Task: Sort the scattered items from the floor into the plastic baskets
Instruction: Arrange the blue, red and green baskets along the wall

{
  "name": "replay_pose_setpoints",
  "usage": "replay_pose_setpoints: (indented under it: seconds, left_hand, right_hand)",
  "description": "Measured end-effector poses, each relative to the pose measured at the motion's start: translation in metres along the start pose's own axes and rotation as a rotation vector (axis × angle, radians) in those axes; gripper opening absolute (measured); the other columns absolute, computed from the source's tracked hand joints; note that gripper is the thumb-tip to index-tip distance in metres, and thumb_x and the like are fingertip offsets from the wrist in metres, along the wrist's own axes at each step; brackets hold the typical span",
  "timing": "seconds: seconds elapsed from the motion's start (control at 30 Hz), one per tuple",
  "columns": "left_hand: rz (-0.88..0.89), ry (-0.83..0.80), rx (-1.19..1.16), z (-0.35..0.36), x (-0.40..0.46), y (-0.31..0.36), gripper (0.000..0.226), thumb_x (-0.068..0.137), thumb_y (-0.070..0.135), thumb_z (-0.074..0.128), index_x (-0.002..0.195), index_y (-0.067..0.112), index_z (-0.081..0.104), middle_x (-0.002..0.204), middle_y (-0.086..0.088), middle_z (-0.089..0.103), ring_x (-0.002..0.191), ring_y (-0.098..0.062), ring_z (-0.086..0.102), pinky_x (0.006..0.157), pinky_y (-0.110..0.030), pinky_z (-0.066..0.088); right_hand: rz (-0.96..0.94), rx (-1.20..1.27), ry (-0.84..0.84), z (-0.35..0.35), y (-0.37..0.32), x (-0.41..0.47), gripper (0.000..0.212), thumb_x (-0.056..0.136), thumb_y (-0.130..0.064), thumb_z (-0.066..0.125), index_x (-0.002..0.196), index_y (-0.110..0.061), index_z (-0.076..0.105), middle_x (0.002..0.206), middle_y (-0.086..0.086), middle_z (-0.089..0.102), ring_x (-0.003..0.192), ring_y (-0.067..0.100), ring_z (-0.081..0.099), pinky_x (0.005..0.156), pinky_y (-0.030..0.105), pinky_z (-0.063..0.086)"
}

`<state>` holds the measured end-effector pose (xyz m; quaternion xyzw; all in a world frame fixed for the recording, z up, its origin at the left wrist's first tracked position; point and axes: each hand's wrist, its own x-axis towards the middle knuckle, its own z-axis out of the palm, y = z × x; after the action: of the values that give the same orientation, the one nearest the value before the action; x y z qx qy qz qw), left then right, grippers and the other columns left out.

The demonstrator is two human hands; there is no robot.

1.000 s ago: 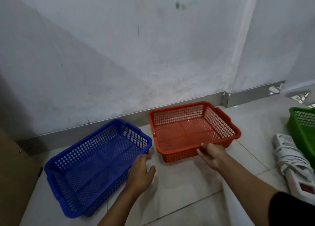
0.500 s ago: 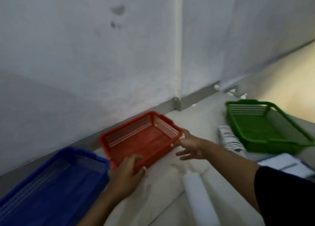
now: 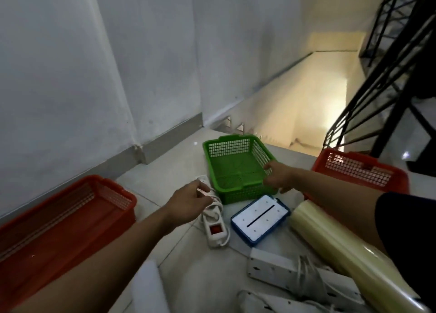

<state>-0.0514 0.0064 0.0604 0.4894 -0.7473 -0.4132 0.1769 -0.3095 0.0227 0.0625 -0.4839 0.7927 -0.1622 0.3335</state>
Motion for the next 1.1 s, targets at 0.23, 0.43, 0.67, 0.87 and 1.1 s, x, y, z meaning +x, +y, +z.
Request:
replay_pose_setpoints:
  seconds: [0.23, 0.43, 0.67, 0.87, 1.1]
  left_hand:
    - [-0.081, -0.015, -0.085, 0.055, 0.040, -0.013, 0.011, 0.088, 0.019, 0.056, 0.099, 0.023, 0.056, 0.090, -0.001, 0.061, 0.070, -0.013, 0.055, 0.064, -0.024, 0.046]
    - [-0.146, 0.000, -0.242, 0.078, 0.062, -0.029, 0.012, 0.088, 0.019, 0.055, 0.096, 0.026, 0.059, 0.090, -0.001, 0.061, 0.075, -0.016, 0.057, 0.075, -0.034, 0.047]
    - [-0.235, 0.051, -0.429, 0.076, 0.061, -0.049, 0.013, 0.090, 0.015, 0.054, 0.098, 0.022, 0.060, 0.099, -0.010, 0.062, 0.084, -0.021, 0.059, 0.070, -0.029, 0.049]
    - [-0.301, 0.115, -0.747, 0.047, 0.051, -0.045, 0.020, 0.092, 0.019, 0.054, 0.110, 0.013, 0.057, 0.101, -0.010, 0.065, 0.082, -0.019, 0.064, 0.055, -0.022, 0.053]
    - [-0.433, 0.355, -0.896, -0.035, 0.017, -0.049, 0.057, 0.079, 0.058, 0.058, 0.124, 0.025, 0.048, 0.119, -0.004, 0.050, 0.108, -0.027, 0.054, 0.073, -0.033, 0.053]
  right_hand:
    - [-0.203, -0.590, 0.076, 0.030, 0.056, 0.063, 0.069, 0.083, -0.014, 0.057, 0.144, -0.009, 0.026, 0.149, 0.017, 0.032, 0.132, 0.030, 0.039, 0.104, 0.042, 0.041]
    - [-0.314, -0.847, 0.142, 0.054, 0.068, 0.092, 0.082, 0.084, -0.015, 0.056, 0.151, -0.019, 0.010, 0.144, 0.016, 0.033, 0.131, 0.034, 0.036, 0.105, 0.050, 0.033]
    - [-0.461, -0.796, 0.402, 0.055, 0.056, 0.095, 0.022, 0.095, -0.012, 0.049, 0.115, -0.007, 0.058, 0.118, 0.011, 0.054, 0.112, 0.026, 0.050, 0.090, 0.037, 0.048]
    - [-0.654, -0.754, 0.666, 0.055, 0.015, 0.070, 0.021, 0.086, -0.005, 0.051, 0.103, -0.005, 0.064, 0.106, 0.014, 0.060, 0.097, 0.031, 0.056, 0.080, 0.041, 0.045]
    - [-1.086, -0.659, 0.813, 0.068, -0.056, 0.015, 0.027, 0.063, 0.012, 0.066, 0.086, -0.001, 0.067, 0.083, 0.018, 0.061, 0.073, 0.033, 0.057, 0.060, 0.038, 0.044]
